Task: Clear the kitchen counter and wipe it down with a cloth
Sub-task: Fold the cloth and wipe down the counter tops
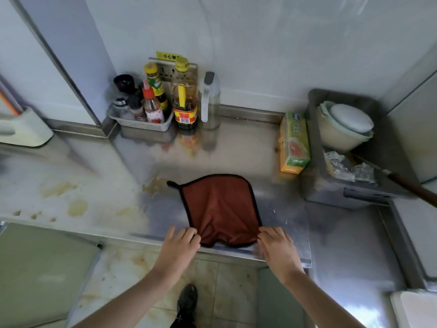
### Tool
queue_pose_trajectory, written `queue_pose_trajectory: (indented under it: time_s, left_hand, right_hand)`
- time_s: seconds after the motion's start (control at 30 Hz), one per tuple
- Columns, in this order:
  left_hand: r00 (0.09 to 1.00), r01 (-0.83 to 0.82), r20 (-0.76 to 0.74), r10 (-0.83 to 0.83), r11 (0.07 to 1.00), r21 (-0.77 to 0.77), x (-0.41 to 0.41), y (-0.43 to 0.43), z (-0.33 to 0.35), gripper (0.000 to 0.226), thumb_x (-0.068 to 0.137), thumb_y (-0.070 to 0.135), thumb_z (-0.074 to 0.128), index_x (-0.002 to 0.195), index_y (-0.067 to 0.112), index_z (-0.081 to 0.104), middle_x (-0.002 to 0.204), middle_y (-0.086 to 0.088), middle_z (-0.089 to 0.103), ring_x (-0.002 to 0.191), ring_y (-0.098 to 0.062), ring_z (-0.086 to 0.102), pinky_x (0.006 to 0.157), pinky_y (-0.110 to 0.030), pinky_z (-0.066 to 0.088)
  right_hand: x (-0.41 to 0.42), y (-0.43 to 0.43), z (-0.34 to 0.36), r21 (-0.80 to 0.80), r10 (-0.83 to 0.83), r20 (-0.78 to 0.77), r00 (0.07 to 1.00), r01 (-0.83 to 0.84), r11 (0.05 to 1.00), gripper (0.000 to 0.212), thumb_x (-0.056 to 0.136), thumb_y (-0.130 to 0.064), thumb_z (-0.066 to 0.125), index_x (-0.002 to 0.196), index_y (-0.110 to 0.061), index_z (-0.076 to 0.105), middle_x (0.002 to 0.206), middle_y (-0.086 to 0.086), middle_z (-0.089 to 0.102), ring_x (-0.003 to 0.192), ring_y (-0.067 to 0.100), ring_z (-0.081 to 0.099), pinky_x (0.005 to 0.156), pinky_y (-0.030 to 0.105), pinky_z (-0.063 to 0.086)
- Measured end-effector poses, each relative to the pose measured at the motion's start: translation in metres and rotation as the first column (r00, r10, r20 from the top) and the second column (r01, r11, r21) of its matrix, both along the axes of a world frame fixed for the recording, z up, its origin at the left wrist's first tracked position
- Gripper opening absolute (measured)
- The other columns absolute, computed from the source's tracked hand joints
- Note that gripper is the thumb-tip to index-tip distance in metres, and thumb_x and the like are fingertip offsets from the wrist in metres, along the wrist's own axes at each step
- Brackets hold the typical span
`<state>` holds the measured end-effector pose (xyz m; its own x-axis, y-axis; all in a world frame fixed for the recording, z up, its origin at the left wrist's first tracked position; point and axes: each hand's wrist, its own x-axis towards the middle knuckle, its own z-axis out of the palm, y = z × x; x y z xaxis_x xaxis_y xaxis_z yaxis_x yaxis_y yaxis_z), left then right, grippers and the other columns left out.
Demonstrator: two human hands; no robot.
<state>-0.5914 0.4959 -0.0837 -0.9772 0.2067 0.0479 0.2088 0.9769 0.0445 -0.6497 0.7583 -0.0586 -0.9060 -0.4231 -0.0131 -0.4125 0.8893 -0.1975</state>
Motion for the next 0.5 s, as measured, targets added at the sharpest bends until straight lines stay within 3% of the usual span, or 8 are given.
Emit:
queue_pose_trajectory:
  time_s: [0.1, 0.17, 0.23, 0.3, 0.37, 0.43, 0.5]
  left_hand:
    - [0.996, 0.009, 0.094, -0.007, 1.000, -0.017, 0.019, -0.009, -0.002, 0.043, 0.044, 0.027, 0.089, 0.081, 0.015, 0.072, 0.094, -0.002, 0.070, 0.076, -0.016, 0.067, 0.085, -0.047, 0.047]
    - [0.998, 0.015, 0.057, -0.016, 1.000, 0.014, 0.021, -0.019, 0.004, 0.030, 0.050, 0.015, 0.084, 0.076, 0.016, 0.069, 0.087, 0.000, 0.068, 0.074, -0.017, 0.066, 0.081, -0.043, 0.053]
    - [0.996, 0.036, 0.074, -0.049, 0.984, 0.176, 0.010, -0.030, 0.014, 0.007, 0.077, 0.021, 0.062, 0.074, 0.015, 0.060, 0.080, 0.003, 0.060, 0.071, -0.018, 0.060, 0.076, -0.031, 0.045]
    - [0.991, -0.107, 0.112, 0.067, 0.912, 0.397, -0.015, -0.041, 0.028, 0.018, 0.091, 0.023, 0.043, 0.076, 0.015, 0.049, 0.069, 0.007, 0.047, 0.063, -0.016, 0.051, 0.062, -0.028, 0.035]
    - [0.972, -0.234, 0.111, 0.205, 0.852, 0.469, -0.049, -0.049, 0.047, 0.016, 0.094, 0.017, 0.044, 0.080, 0.011, 0.049, 0.060, 0.003, 0.047, 0.055, -0.023, 0.051, 0.055, -0.030, 0.034]
    - [0.951, -0.286, 0.032, 0.309, 0.831, 0.477, -0.086, -0.050, 0.061, 0.013, 0.094, 0.015, 0.047, 0.091, 0.006, 0.056, 0.073, -0.010, 0.059, 0.071, -0.034, 0.059, 0.063, -0.036, 0.042]
    - [0.884, -0.443, 0.083, 0.460, 0.769, 0.460, -0.116, -0.048, 0.066, 0.024, 0.094, 0.019, 0.048, 0.112, 0.005, 0.054, 0.105, -0.016, 0.058, 0.100, -0.037, 0.054, 0.083, -0.045, 0.041]
  right_hand:
    - [0.017, 0.009, 0.002, 0.028, -0.005, 0.110, 0.994, 0.002, 1.000, 0.025, 0.057, -0.007, 0.084, 0.071, -0.020, 0.068, 0.079, -0.007, 0.066, 0.068, 0.014, 0.060, 0.064, 0.024, 0.051]
    - [0.020, 0.010, 0.008, -0.003, -0.058, 0.213, 0.975, 0.060, 0.998, 0.011, 0.082, -0.007, 0.063, 0.079, -0.017, 0.063, 0.083, -0.003, 0.063, 0.074, 0.015, 0.052, 0.073, 0.023, 0.043]
    - [0.011, 0.006, 0.016, -0.032, -0.116, 0.278, 0.954, 0.130, 0.991, 0.017, 0.094, -0.013, 0.043, 0.082, -0.018, 0.054, 0.083, 0.002, 0.058, 0.077, 0.019, 0.048, 0.073, 0.027, 0.036]
    - [-0.007, -0.005, 0.024, -0.114, -0.213, 0.262, 0.941, 0.249, 0.962, 0.017, 0.097, -0.019, 0.038, 0.087, -0.017, 0.052, 0.084, 0.007, 0.058, 0.077, 0.026, 0.050, 0.069, 0.032, 0.035]
    - [-0.033, -0.024, 0.033, -0.206, -0.301, 0.206, 0.931, 0.342, 0.917, 0.020, 0.098, -0.022, 0.037, 0.096, -0.011, 0.054, 0.089, 0.013, 0.060, 0.081, 0.032, 0.053, 0.069, 0.034, 0.038]
    - [-0.062, -0.047, 0.039, -0.275, -0.390, 0.181, 0.903, 0.427, 0.861, 0.023, 0.099, -0.024, 0.037, 0.105, -0.009, 0.054, 0.100, 0.014, 0.060, 0.094, 0.033, 0.052, 0.077, 0.038, 0.041]
    - [-0.085, -0.069, 0.040, -0.273, -0.511, 0.204, 0.835, 0.550, 0.789, 0.032, 0.099, -0.029, 0.037, 0.121, -0.009, 0.049, 0.120, 0.014, 0.053, 0.110, 0.033, 0.045, 0.091, 0.042, 0.038]
